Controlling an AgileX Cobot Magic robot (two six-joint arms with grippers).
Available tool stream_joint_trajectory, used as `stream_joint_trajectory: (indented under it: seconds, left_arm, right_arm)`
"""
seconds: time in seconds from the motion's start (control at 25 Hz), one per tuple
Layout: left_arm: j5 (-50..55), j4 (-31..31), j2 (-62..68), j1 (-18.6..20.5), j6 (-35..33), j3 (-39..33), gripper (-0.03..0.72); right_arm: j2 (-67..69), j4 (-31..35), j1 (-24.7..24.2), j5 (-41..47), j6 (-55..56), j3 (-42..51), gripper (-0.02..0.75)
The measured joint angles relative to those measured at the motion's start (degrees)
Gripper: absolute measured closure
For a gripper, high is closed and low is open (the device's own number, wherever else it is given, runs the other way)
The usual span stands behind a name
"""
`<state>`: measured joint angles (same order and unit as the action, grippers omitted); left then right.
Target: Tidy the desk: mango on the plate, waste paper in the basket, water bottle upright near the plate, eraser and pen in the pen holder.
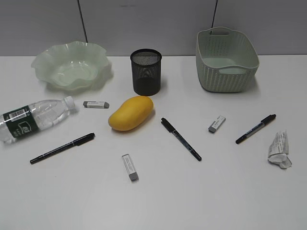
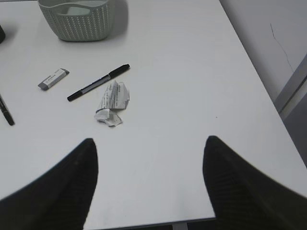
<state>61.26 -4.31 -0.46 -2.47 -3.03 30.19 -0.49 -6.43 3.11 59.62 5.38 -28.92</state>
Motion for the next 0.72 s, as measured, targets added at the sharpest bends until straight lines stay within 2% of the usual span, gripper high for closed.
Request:
stream_joint_trajectory:
  seconds: [0.72]
  left_arm:
    - [0.00,0.00,0.00,0.00,0.00,0.00,0.450]
  right_arm:
    - [0.00,0.00,0.00,0.00,0.00,0.00,0.195]
